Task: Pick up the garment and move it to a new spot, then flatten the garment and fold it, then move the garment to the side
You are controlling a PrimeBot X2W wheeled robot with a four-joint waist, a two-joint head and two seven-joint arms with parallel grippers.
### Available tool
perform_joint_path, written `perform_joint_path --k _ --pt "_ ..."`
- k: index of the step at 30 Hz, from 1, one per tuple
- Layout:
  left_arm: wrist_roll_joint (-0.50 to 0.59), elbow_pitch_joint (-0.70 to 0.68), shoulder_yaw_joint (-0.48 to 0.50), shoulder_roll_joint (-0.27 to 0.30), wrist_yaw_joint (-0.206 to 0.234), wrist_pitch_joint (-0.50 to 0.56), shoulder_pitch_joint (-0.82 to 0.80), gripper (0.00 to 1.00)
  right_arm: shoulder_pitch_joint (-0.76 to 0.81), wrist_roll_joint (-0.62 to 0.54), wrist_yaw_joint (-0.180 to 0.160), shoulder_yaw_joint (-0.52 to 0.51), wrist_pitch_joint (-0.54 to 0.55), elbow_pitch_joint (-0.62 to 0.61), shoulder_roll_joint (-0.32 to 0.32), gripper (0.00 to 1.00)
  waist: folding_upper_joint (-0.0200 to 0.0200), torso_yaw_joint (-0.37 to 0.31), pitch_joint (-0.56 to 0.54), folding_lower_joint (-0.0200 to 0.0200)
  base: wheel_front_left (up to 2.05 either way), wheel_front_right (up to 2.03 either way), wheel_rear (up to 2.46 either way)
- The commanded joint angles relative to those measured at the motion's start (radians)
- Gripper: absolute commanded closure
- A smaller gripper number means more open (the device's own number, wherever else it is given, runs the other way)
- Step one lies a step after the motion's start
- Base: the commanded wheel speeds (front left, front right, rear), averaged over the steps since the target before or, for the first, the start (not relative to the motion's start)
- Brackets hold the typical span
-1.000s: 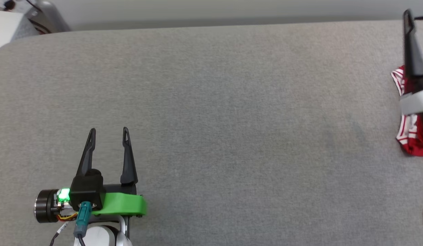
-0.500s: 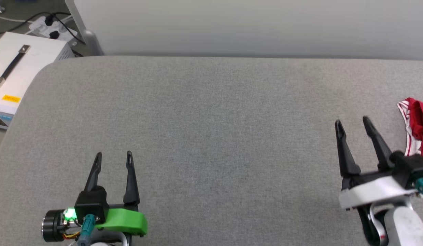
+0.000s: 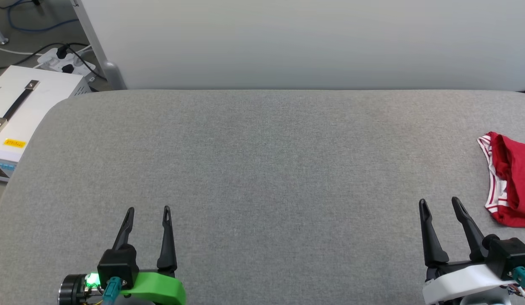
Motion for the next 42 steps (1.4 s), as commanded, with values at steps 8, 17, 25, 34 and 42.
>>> perform_joint_path --k 8,17,25,34,42 --pt "0.002 0.014 0.007 -0.006 -0.011 -0.006 0.02 0.0 0.024 -0.009 -0.001 0.003 -0.005 -0.003 0.006 0.0 0.0 -0.003 -0.005 0.0001 0.0 0.0 0.0" --pt "0.001 0.017 0.006 -0.003 -0.01 0.004 0.004 1.0 0.011 -0.001 0.0 0.002 0.003 0.0 0.004 1.0 0.0 -0.002 0.0 0.0001 0.0 0.0 0.0" --pt "0.007 0.011 0.011 -0.006 -0.013 0.02 0.0 1.0 0.006 -0.014 0.0 0.002 0.019 -0.002 0.007 1.0 0.0 -0.003 -0.002 0.0001 0.0 0.0 0.0" --pt "0.014 0.005 0.016 -0.01 -0.016 0.04 -0.005 1.0 0.0 -0.03 0.0 0.001 0.04 -0.005 0.011 1.0 0.0 -0.004 -0.004 0.0001 0.0 0.0 0.0" --pt "0.021 -0.001 0.021 -0.014 -0.019 0.06 -0.011 1.0 -0.007 -0.047 0.0 0.001 0.06 -0.008 0.015 1.0 0.0 -0.005 -0.006 0.0001 0.0 0.0 0.0"
